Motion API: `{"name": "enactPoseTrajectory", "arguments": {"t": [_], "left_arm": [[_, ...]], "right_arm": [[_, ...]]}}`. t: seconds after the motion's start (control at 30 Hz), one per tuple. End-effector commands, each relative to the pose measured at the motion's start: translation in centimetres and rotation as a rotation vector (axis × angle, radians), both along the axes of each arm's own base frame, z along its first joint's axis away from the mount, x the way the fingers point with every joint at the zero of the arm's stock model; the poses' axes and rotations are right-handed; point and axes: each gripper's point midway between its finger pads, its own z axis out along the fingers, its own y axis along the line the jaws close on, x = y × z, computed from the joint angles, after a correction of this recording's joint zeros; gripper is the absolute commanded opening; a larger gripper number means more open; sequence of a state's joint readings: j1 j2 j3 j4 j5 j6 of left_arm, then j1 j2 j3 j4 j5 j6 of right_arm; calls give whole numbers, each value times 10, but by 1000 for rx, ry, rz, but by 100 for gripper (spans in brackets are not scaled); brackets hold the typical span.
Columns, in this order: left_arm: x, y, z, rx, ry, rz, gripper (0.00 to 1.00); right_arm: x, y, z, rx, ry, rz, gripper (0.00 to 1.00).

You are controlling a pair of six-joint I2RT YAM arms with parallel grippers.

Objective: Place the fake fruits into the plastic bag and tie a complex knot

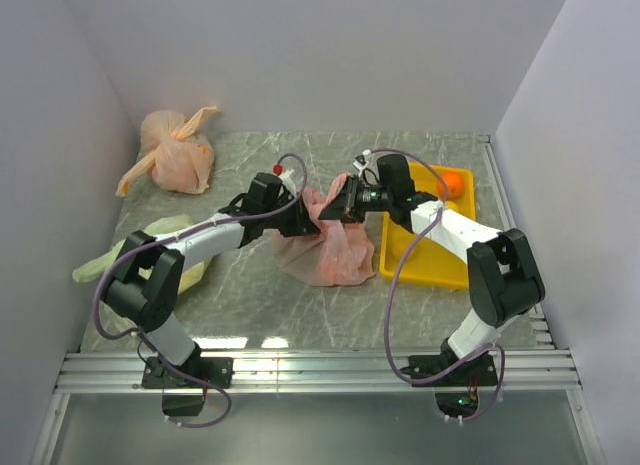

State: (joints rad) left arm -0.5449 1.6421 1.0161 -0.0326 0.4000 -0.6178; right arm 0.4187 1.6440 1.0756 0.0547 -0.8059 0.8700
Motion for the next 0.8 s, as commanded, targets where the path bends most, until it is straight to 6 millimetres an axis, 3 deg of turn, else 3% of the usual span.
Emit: {"name": "enactPoseTrajectory", "arguments": {"t": [0.0,0.07,0.1,0.17,0.23,0.27,0.3,0.37,0.43,0.47,0.57,0.67,0.7,0.77], "left_arm": [[35,8,19,-132,-35,152,0],[36,4,28,-170,-55,122,0],[34,0,35,-195,-71,97,0],[30,-2,40,-214,-82,74,0],[26,-3,41,-220,-80,49,0],[24,-3,40,-221,-74,44,0],[23,-3,38,-218,-67,43,0],[21,-4,41,-231,-74,38,0],[19,-5,42,-242,-71,30,0],[19,-6,41,-242,-68,31,0],[19,-5,41,-239,-67,32,0],[18,-9,43,-245,-64,18,0],[16,-10,42,-240,-61,14,0],[14,-13,42,-235,-55,10,0]], "right_arm": [[-13,6,30,55,-73,126,8],[-26,0,20,-2,-37,189,16],[-23,-4,24,-38,-143,234,35],[-30,-18,19,-103,-145,260,49],[-23,-33,27,-147,-254,268,73],[-24,-40,27,-167,-271,280,74],[-24,-44,36,-165,-303,293,83],[-22,-62,39,-195,-307,283,83],[-15,-73,55,-163,-348,261,83],[-2,-84,64,-139,-348,196,83],[19,-93,81,-64,-355,113,75],[46,-98,61,-116,-369,16,53],[49,-94,46,-111,-328,19,46],[55,-87,31,-133,-308,41,40]]}}
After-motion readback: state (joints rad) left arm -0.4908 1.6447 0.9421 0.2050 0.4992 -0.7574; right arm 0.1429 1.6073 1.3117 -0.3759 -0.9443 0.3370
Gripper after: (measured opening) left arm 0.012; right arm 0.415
